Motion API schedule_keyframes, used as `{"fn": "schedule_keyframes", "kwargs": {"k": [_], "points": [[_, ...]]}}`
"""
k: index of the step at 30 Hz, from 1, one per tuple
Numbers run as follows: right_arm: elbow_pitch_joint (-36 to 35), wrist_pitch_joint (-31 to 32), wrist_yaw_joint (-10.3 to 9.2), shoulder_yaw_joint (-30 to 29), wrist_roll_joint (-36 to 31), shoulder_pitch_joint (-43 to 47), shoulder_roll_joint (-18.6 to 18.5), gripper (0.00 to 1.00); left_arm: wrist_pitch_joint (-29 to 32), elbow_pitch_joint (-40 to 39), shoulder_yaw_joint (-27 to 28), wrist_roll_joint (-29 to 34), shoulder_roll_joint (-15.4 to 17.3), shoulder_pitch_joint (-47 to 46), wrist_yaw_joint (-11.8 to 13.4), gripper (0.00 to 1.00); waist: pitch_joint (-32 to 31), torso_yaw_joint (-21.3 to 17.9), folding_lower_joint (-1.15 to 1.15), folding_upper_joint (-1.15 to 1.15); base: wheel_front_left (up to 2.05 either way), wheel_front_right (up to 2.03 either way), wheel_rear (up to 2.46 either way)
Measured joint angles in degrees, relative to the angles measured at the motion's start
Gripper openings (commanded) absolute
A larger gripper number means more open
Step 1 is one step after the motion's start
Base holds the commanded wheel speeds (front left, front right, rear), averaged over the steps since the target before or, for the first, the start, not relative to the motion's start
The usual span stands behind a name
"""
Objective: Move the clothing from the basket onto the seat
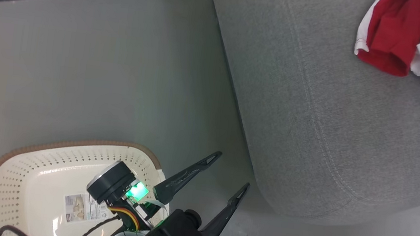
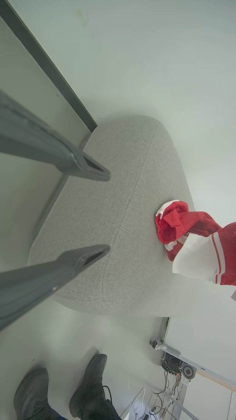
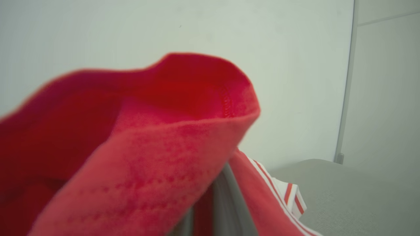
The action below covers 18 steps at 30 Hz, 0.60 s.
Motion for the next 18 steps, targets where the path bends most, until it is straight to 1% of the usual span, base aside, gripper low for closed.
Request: {"fn": "schedule_keyframes", "kwargs": {"k": [5,8,10,18], "points": [[2.37,-0.3,1.15,-1.03,0.23,-3.69,-1.14,0.0,0.62,-0.27,-0.31,0.2,0.07,-1.64,-0.96,1.0,2.76,0.66,0.0,0.0,0.0,0.0,0.0],[4.75,-0.3,1.87,-1.7,0.15,-6.22,-2.02,0.0,0.71,-0.41,-0.54,0.6,0.05,-2.41,-1.0,1.0,4.85,1.32,0.0,0.0,0.0,0.0,0.0],[6.08,-0.3,1.91,-2.57,0.1,-7.22,-2.53,0.0,1.14,-0.54,-0.75,0.66,0.03,-3.09,-1.48,1.0,5.87,1.68,-0.01,0.0,0.0,0.0,0.0],[14.14,-0.3,1.93,-5.08,0.1,-10.49,-4.57,0.0,1.56,-1.37,-1.04,2.02,-0.05,-4.83,-2.0,1.0,9.88,3.12,0.0,0.0,0.0,0.0,0.0]]}}
